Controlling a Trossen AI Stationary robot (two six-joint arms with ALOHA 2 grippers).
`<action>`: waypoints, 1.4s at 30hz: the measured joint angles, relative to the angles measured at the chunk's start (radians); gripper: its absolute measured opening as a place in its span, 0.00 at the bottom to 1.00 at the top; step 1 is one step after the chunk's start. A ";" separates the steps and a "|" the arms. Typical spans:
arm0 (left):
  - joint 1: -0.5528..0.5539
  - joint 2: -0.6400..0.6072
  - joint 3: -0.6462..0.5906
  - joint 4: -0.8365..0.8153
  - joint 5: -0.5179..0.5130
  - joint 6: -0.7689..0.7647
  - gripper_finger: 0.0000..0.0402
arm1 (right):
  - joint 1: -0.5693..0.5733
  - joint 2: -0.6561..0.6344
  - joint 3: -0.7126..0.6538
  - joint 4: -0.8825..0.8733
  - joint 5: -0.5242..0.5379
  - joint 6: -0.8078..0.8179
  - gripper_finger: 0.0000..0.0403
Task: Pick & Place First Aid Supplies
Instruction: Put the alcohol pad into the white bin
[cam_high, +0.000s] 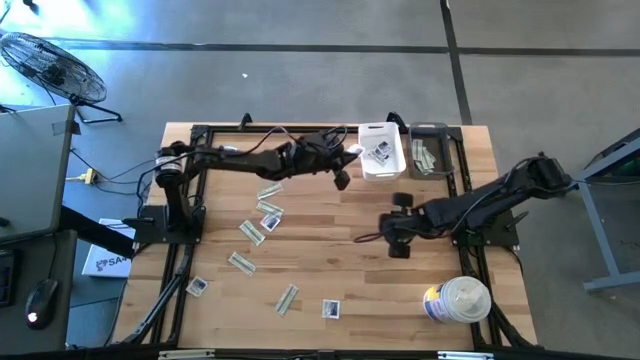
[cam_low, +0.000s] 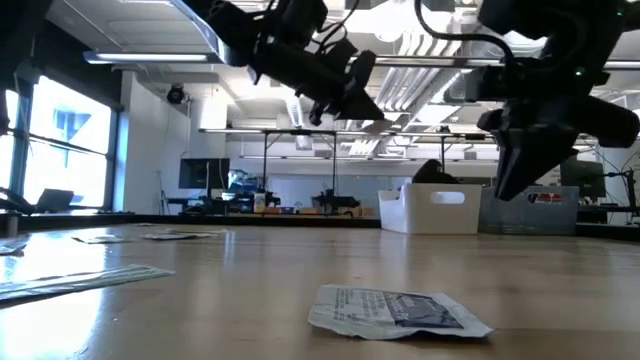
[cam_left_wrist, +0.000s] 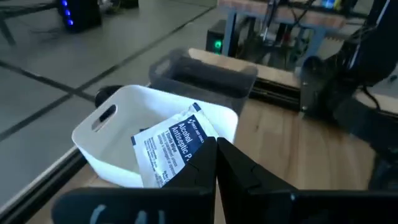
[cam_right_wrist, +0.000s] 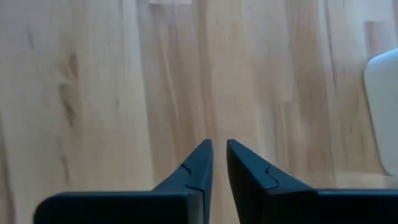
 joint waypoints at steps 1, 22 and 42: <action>0.002 0.003 0.016 -0.010 -0.002 0.006 0.00 | 0.007 -0.013 -0.008 0.006 -0.002 0.009 0.09; 0.046 0.424 0.512 -0.090 0.011 0.050 0.00 | 0.084 -0.230 -0.028 0.028 -0.046 0.048 0.00; 0.046 0.523 0.554 -0.148 0.019 0.023 0.12 | 0.081 -0.229 -0.028 0.135 -0.026 0.016 0.02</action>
